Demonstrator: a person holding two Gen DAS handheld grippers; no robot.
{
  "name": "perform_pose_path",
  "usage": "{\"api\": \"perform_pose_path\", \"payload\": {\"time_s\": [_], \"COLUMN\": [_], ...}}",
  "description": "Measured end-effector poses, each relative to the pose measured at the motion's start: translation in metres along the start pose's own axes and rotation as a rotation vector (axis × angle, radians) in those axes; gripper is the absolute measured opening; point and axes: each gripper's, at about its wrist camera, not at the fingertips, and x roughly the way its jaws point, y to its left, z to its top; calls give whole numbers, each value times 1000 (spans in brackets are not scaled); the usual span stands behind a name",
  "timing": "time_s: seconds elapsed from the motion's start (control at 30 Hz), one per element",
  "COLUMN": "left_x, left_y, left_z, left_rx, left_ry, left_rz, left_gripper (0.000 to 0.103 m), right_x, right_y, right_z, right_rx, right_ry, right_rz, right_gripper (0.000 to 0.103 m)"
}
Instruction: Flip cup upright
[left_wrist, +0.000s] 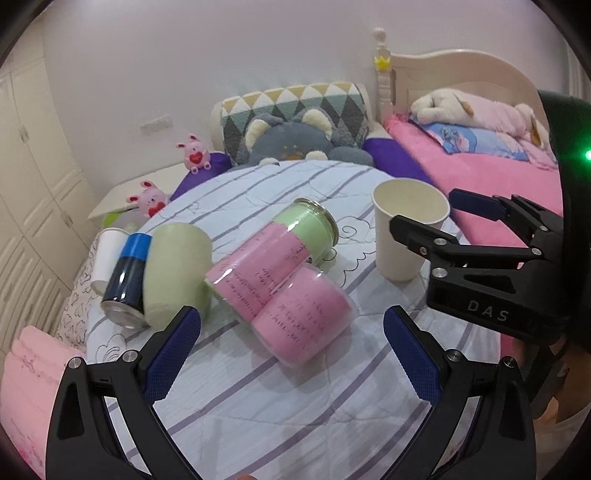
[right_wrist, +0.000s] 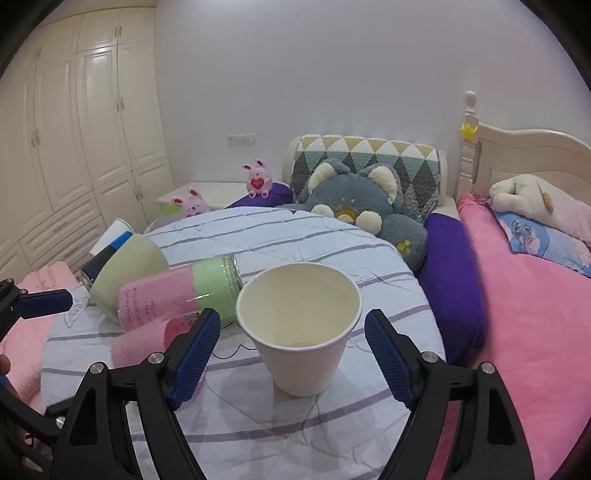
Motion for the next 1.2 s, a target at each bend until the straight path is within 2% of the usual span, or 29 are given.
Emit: {"api": "perform_pose_path", "payload": {"time_s": [0.33,0.5,0.73,1.03,1.2], "left_x": [-42,-56,-74,-102,-112], "left_y": [33,52,83,104,108], "left_z": [-24,-39,-64,-78,-79], "left_rx": [-76,-103,-150,-189,-166], "left_ry": [-73,-81,-82,-176,-222], "left_rz": [-11,5,20,29,20], "left_gripper": [101,101,101,103,103], "right_x": [-45,-71,-96,-114,-117], "right_y": [26,52,83,121,124], "right_z": [1,-2,-10,-23,-29], "right_rx": [-38,-64,-59,-32,44], "right_ry": [-49,-85,-90,-86,-81], "right_rz": [-46,-31,-45,-173,-189], "right_gripper": [82,82,82,82,82]}}
